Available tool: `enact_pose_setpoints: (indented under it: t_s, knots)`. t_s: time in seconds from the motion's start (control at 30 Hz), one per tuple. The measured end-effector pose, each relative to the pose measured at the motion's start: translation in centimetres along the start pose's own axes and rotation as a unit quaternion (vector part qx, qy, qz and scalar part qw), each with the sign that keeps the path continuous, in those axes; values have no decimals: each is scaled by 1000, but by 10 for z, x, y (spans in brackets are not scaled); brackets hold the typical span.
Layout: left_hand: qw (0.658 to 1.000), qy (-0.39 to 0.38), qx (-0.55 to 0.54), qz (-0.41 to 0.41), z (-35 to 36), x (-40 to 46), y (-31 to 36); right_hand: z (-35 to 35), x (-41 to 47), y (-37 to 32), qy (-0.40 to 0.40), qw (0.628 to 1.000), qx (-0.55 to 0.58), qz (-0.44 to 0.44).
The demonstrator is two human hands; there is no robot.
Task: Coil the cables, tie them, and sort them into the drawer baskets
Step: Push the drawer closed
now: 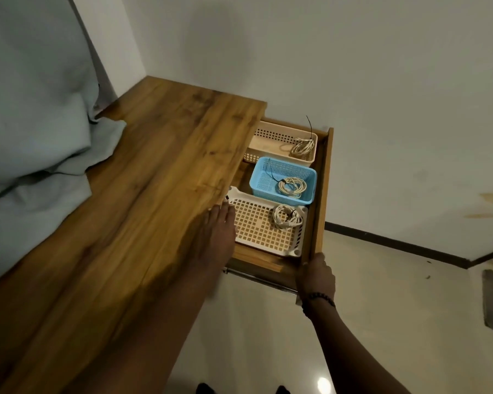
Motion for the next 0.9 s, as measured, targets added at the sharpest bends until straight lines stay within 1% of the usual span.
enact_pose_setpoints:
  t_s: [0.07,0.17,0.2,0.27,0.33,0.43,0.57,0.67,0.77,0.8,0.9]
  knots:
    - [1000,-14,6,-18,6,5,-32,10,-6,-20,7,999,35,8]
    - [996,-53,-29,-58,23,3,-71,22,-15,-47,17,997,75,22]
    - [996,-65,-35,-58,27,2,-78,26,-18,-56,19,996,87,24]
    - [996,-76,-34,-34,30,0,-82,36,-22,-74,13,993,113,24]
    - [996,-76,-45,-14,30,1,-81,49,-27,-90,-9,991,134,23]
    - [995,-65,-68,-20,29,5,-86,67,-35,-116,-47,981,187,19]
    - [998,-50,-47,-13,28,2,-83,91,-49,-143,-99,959,263,26]
    - [998,-39,-43,-15,25,3,-84,117,-59,-160,-169,919,351,59]
    - [998,-43,-46,-16,26,5,-84,140,-72,-177,-249,857,436,114]
    - [998,-46,-46,-15,26,5,-83,144,-75,-183,-267,841,454,125]
    - [998,-39,-41,-7,27,4,-83,148,-77,-184,-287,812,485,152]
Point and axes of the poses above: each hand's wrist, its own x-axis towards the middle knuckle, its own z-axis out of the palm, y = z × x, the point moved 10 cm from there along x, towards the middle knuckle, and after that the axes turned 7 degrees about y, right-handed, at the moved point
